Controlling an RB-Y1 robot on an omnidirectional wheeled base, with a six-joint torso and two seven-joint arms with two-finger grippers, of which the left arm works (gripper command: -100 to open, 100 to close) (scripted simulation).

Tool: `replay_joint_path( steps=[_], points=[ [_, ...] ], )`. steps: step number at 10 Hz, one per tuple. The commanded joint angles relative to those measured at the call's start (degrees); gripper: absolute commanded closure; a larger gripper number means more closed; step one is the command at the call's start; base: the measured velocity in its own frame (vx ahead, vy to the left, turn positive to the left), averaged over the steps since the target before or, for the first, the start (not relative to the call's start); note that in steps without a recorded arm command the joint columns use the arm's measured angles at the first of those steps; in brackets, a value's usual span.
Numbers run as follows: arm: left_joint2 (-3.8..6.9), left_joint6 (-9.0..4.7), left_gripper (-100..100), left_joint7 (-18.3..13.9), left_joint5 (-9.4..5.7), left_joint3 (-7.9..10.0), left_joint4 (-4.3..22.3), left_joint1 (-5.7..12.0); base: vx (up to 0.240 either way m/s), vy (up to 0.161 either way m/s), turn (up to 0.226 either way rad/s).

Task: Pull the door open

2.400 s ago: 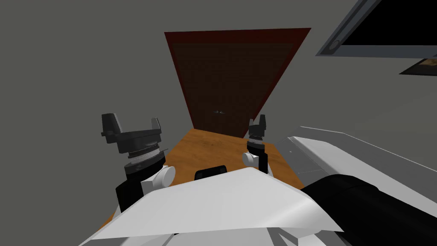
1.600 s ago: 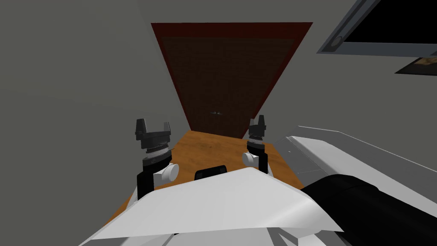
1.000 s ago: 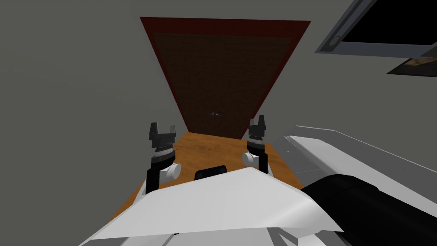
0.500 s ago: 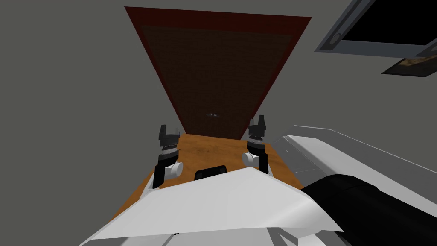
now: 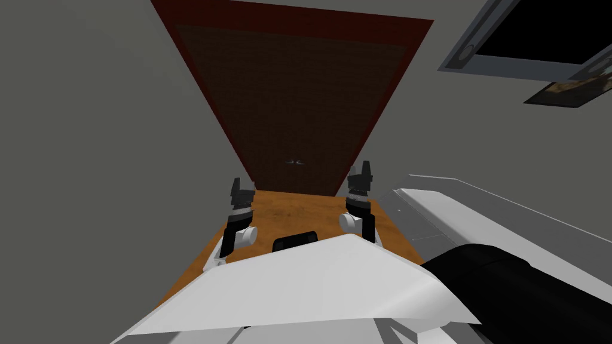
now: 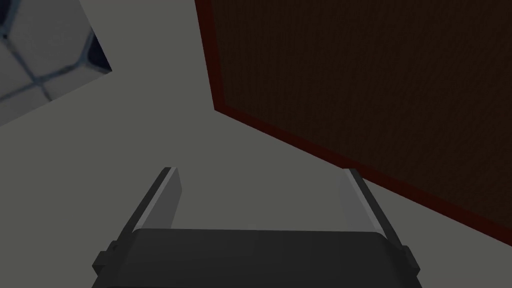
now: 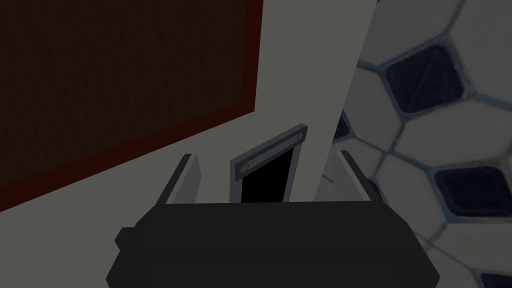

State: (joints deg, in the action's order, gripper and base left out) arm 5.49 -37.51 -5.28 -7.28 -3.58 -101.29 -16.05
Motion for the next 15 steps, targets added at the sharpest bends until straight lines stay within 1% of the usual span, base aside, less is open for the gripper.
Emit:
replay_joint_path(
  steps=[1,3,4,7,8,15],
  points=[
    [0.49,-0.61,-100,-0.23,-0.03,-0.01,2.83,0.8,0.09,-0.027,-0.081],
    [1.09,-1.26,-100,-0.48,-0.08,0.05,6.27,2.13,0.112,-0.038,-0.078],
    [1.09,-1.26,-100,-0.48,-0.08,0.05,6.59,2.13,0.077,-0.013,-0.013],
    [1.96,-2.26,-100,-0.85,-0.16,0.15,11.82,4.17,0.076,-0.012,-0.067],
    [1.96,-2.26,-100,-0.85,-0.16,0.15,12.33,4.17,0.066,-0.021,-0.03],
    [3.88,-4.62,-100,-1.74,-0.34,0.38,25.4,8.98,0.101,-0.026,-0.074]
  ],
)
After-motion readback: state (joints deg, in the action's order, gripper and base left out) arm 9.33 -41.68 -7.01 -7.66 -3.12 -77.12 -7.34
